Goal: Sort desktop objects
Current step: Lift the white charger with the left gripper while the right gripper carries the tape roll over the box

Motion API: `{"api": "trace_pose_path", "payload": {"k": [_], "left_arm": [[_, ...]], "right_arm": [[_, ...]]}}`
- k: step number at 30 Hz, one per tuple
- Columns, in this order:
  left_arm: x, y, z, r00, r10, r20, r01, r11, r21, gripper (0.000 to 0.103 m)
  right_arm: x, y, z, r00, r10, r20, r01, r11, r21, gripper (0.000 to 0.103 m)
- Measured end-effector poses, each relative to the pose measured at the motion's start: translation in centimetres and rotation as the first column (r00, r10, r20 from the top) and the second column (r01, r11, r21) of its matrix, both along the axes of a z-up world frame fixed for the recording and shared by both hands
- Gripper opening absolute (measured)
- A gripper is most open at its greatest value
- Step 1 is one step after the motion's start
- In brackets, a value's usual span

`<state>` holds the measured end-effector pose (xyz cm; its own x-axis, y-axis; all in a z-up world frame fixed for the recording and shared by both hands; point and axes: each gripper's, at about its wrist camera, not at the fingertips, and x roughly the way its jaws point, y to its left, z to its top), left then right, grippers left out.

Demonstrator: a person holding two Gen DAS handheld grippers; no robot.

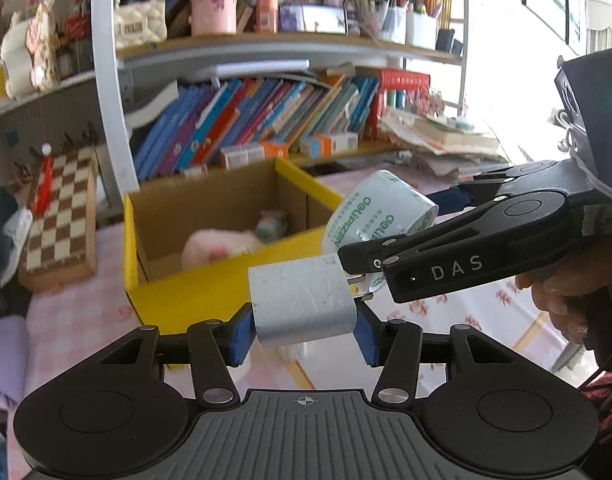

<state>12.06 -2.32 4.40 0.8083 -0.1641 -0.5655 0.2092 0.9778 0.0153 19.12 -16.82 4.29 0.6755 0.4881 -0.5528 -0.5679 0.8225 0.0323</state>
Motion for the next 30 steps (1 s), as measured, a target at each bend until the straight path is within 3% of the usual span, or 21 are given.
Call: {"api": "trace_pose_path", "payload": {"k": [9,18,30], "left_arm": [[1.8,1.2,2.3,0.996,0.061,0.063,-0.061,0.998,0.001,0.050],[4.5,1.9,3.8,0.990,0.102,0.095,-0.106,0.994,0.039,0.050],[8.6,2.3,3.1,0.987,0.151,0.052,-0.154,0.986,0.057,0.050]], "right_arm": [[2.9,-0.6,2.5,0.998,-0.009,0.067,0.004,0.997,0.082,0.083],[6.5,0.4,3.4,0.993,0.027,0.113,-0.039,0.994,0.105,0.083],[11.9,2.3,2.8,0.989,0.084,0.125,-0.095,0.992,0.086,0.083]]}}
